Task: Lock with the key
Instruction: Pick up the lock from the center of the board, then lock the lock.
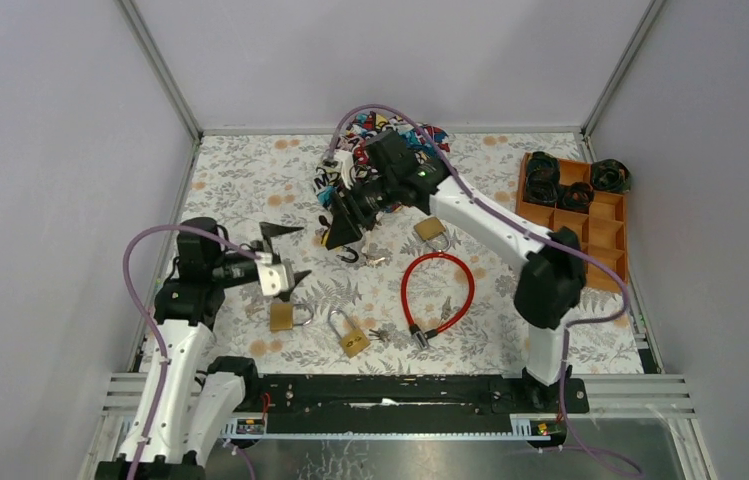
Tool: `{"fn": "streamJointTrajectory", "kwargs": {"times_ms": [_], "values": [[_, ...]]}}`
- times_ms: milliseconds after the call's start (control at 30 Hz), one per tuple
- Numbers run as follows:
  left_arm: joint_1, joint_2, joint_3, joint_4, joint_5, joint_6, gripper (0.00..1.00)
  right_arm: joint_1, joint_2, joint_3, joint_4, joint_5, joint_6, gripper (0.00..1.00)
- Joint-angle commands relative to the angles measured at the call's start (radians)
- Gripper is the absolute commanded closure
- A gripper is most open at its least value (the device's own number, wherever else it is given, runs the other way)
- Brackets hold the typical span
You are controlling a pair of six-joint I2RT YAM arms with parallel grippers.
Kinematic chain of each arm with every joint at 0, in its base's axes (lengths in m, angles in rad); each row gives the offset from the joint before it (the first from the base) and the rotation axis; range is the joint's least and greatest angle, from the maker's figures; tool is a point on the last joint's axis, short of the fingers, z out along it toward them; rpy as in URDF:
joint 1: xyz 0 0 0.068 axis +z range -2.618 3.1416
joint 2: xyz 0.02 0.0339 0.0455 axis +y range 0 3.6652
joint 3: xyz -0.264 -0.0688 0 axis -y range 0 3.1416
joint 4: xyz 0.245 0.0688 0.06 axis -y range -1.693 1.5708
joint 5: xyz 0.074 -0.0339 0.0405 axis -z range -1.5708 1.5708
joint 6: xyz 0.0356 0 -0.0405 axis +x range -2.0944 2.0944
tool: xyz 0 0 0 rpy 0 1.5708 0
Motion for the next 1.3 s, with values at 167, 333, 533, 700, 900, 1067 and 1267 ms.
{"fn": "streamJointTrajectory", "kwargs": {"times_ms": [167, 333, 533, 700, 900, 1067, 1267], "values": [[-0.173, 0.017, 0.011, 0.051, 0.038, 0.368, 0.06, 0.057, -0.271, -0.154, 0.084, -0.051, 0.151, 1.0], [-0.229, 0.019, 0.017, 0.207, 0.033, 0.281, 0.08, 0.082, -0.292, -0.166, 0.059, -0.031, 0.139, 1.0], [-0.344, 0.019, 0.022, 0.197, 0.017, 0.183, 0.3, 0.087, -0.297, -0.147, 0.071, -0.031, 0.147, 1.0], [-0.351, 0.041, 0.024, 0.154, -0.003, 0.225, 0.47, 0.095, -0.311, -0.146, 0.073, -0.047, 0.151, 1.0], [-0.359, 0.059, 0.029, 0.153, 0.012, 0.236, 0.57, 0.098, -0.32, -0.147, 0.092, -0.091, 0.161, 1.0], [-0.362, 0.062, 0.026, 0.153, 0.021, 0.264, 0.4, 0.101, -0.326, -0.141, 0.101, -0.116, 0.171, 1.0], [-0.371, 0.068, 0.035, 0.152, 0.012, 0.271, 0.96, 0.103, -0.33, -0.133, 0.091, -0.113, 0.168, 1.0]]}}
